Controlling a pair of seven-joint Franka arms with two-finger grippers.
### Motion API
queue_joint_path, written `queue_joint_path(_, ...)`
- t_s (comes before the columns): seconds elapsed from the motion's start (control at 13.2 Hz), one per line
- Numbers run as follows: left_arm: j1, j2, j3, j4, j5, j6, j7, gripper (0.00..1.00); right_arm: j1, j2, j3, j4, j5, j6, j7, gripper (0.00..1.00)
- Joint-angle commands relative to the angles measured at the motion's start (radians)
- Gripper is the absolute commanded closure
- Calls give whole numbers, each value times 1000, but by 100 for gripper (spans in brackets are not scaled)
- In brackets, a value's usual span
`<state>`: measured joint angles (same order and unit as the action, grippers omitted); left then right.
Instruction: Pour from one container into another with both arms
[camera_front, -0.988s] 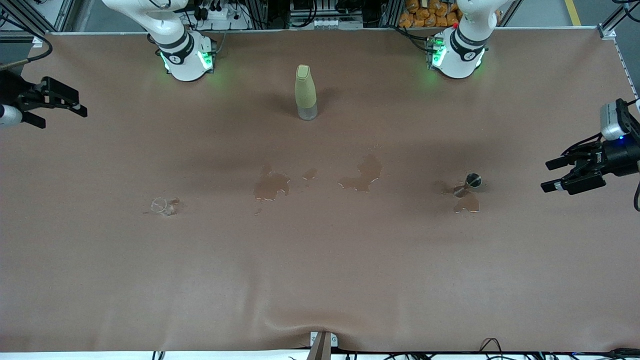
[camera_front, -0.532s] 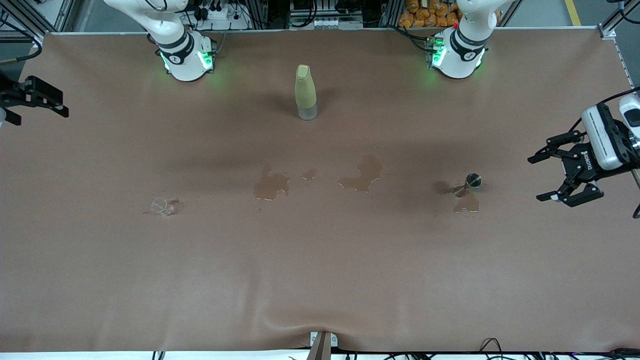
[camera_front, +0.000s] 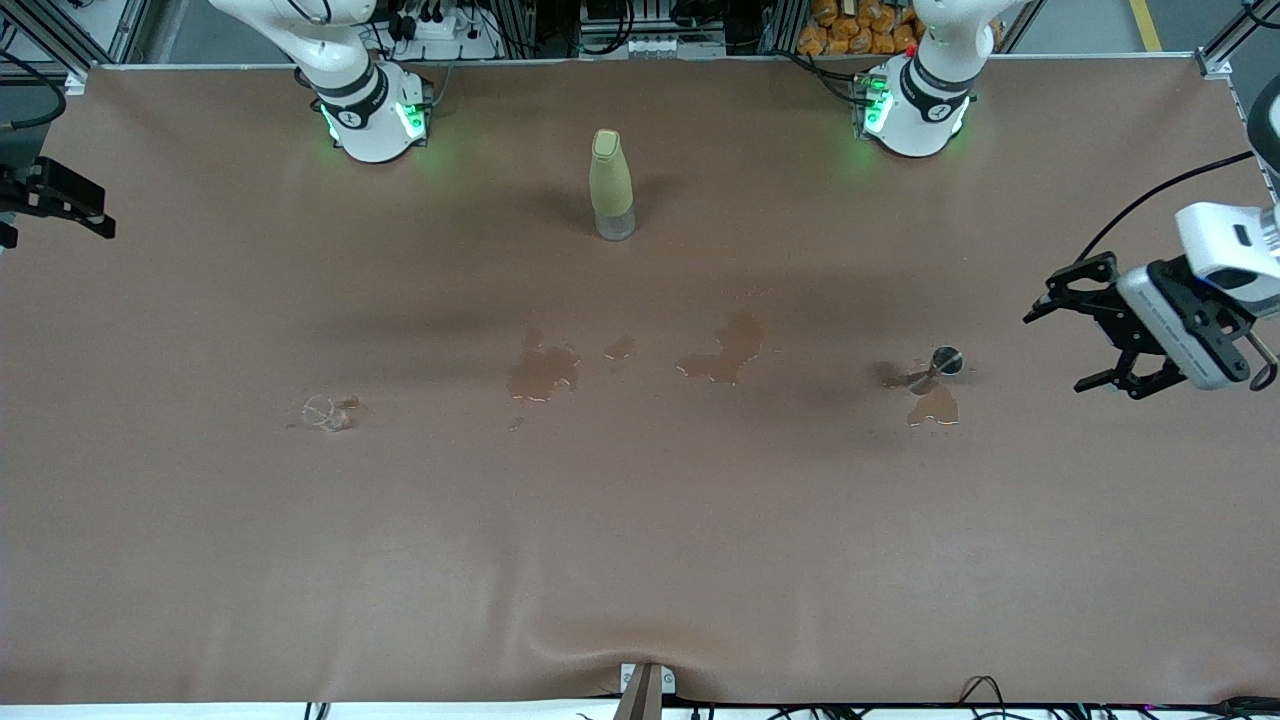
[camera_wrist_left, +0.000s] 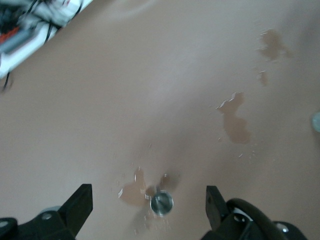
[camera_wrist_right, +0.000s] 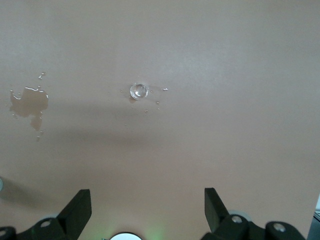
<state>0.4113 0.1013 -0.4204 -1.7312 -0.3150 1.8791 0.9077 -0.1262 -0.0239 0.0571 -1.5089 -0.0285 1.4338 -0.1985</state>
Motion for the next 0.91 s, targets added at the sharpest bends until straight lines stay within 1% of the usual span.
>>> queue_joint_path(0.0, -5, -23, -40, 16, 167, 14, -116, 0, -44, 1, 41, 12, 54, -4, 63, 0)
queue_joint_path(0.08, -32, -6, -55, 63, 251, 2, -124, 0, -41, 1, 41, 10, 77, -6, 98, 0)
queue_joint_path(0.15, -81, 6, -58, 94, 342, -20, -172, 0, -33, 2, 41, 9, 79, -4, 103, 0)
queue_joint_path(0.23, -115, 9, -57, 104, 384, -55, -273, 0, -30, 2, 41, 9, 79, -4, 108, 0)
queue_joint_path(0.3, -123, 14, -57, 123, 392, -81, -377, 0, -30, 2, 41, 9, 79, -4, 108, 0)
queue_joint_path(0.38, -124, 30, -57, 139, 396, -98, -439, 0, -30, 2, 41, 9, 79, -4, 108, 0)
queue_joint_path(0.53, -124, 50, -57, 147, 384, -104, -496, 0, -29, 2, 40, 9, 78, -3, 109, 0)
queue_joint_path(0.68, -128, 72, -57, 150, 389, -107, -619, 0, 8, 4, 12, 9, 70, -1, 109, 0)
queue_joint_path(0.84, -129, 71, -57, 148, 398, -106, -841, 0, 34, 4, -17, 7, 70, 4, 109, 0)
